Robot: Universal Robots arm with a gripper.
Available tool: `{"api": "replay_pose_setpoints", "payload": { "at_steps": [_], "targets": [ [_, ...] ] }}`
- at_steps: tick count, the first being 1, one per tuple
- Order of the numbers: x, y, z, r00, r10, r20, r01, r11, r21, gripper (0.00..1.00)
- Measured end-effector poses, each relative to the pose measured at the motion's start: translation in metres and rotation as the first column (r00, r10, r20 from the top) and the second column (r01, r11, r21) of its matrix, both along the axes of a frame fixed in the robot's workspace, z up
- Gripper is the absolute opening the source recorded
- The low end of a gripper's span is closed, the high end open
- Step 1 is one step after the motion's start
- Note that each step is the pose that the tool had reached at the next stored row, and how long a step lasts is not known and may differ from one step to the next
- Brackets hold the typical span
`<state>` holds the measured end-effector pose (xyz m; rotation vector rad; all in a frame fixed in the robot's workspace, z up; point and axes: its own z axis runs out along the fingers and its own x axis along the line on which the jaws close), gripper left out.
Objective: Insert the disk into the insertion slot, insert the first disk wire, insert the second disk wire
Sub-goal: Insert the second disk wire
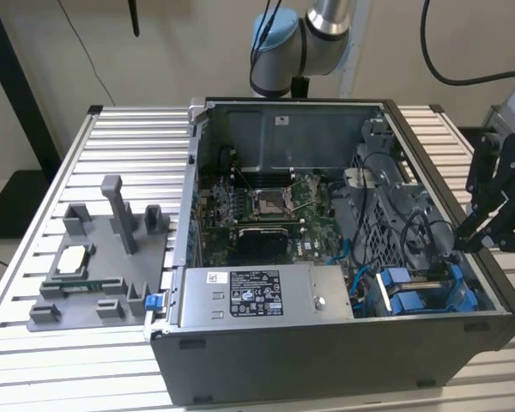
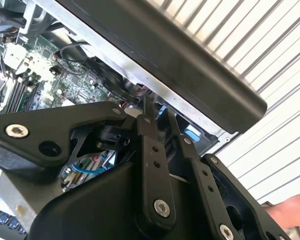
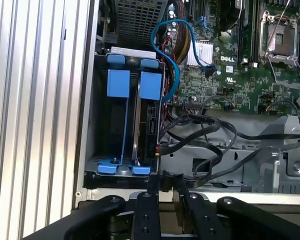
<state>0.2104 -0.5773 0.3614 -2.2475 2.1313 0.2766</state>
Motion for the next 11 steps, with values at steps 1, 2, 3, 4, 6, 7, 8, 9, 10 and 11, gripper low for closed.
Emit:
{"api": "replay_pose_setpoints", "payload": {
  "at_steps": [1,2,3,4,6,7,8,9,10,11],
  "targets": [
    [-0.0002,0.0,0.0,1.0,-0.003,0.0003,0.003,1.0,0.0026,1.0],
    [-0.0003,0.0001,0.0,1.0,-0.006,0.0006,0.006,1.0,0.0053,1.0],
    [-0.0005,0.0001,-0.0001,1.0,-0.01,0.0008,0.01,0.9999,0.0082,1.0],
    [-0.0008,0.0,-0.0002,0.9999,-0.014,0.0012,0.014,0.9998,0.0118,1.0],
    [-0.0012,0.0,-0.0003,0.9997,-0.025,0.0022,0.025,0.9995,0.0204,1.0],
    [-0.0014,0.0001,-0.0003,0.9995,-0.03,0.0029,0.03,0.9992,0.0256,1.0],
    [-0.0017,0.0,-0.0003,0.9994,-0.035,0.0035,0.035,0.9989,0.0313,1.0],
    [-0.0019,0.0,-0.0004,0.9992,-0.04,0.004,0.04,0.9986,0.0365,1.0],
    [-0.0021,0.0,-0.0003,0.999,-0.043,0.0043,0.043,0.9983,0.0403,1.0],
    [-0.0023,0.0001,-0.0004,0.9989,-0.047,0.0045,0.047,0.9979,0.0439,0.0]
  ]
}}
